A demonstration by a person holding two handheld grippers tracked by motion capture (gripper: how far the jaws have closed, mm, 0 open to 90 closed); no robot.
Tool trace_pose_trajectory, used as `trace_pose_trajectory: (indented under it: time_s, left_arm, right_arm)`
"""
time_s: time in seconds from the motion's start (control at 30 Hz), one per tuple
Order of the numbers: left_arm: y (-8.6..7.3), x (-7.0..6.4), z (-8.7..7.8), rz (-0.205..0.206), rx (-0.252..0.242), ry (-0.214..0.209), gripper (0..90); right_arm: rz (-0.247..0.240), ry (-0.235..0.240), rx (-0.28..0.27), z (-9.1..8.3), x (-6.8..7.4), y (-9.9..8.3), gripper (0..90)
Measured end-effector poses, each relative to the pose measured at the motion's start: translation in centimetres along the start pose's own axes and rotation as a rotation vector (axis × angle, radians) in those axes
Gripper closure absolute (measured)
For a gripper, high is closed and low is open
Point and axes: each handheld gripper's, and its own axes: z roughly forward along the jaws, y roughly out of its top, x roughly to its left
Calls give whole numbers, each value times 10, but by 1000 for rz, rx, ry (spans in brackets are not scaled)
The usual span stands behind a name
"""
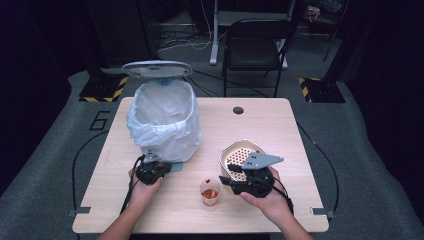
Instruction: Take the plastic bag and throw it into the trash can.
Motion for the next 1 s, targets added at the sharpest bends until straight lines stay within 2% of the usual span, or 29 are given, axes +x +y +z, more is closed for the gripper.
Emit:
trace_pose_trajectory:
  time_s: [0.07,0.2,0.33,0.4,0.43,0.5,0.6,0.63,0.7,0.8,0.93,1.0]
  left_arm:
    - [-1,-2,1,-30,-7,1,900]
    - [-1,-2,1,-32,-9,0,900]
    - [0,-2,0,-24,-4,-1,900]
    - [0,-1,0,-20,1,0,900]
    - [-1,-2,1,-30,-7,2,900]
    - [0,-2,0,-24,-3,0,900]
    - [0,-1,0,-19,1,-1,900]
    - [0,-2,0,-28,-6,-4,900]
    - [0,-1,0,-19,2,-1,900]
    - [-1,-2,1,-33,-9,-2,900]
    - [-1,-2,1,-32,-9,0,900]
    - [-1,-2,1,-33,-9,-2,900]
  right_arm:
    - [-25,5,5,2,11,-4,494]
    - [-13,22,4,6,21,-10,476]
    - [-21,36,3,12,32,-16,474]
    - [-29,37,0,16,36,-19,502]
    - [-39,39,8,21,39,-22,524]
    - [-46,47,26,29,40,-26,578]
    - [-55,51,43,37,42,-31,609]
    - [-56,58,48,40,42,-32,625]
    - [-38,77,55,47,42,-37,647]
    - [-45,72,90,57,44,-44,667]
    - [-46,53,104,65,44,-48,697]
    - [-58,47,113,68,43,-50,740]
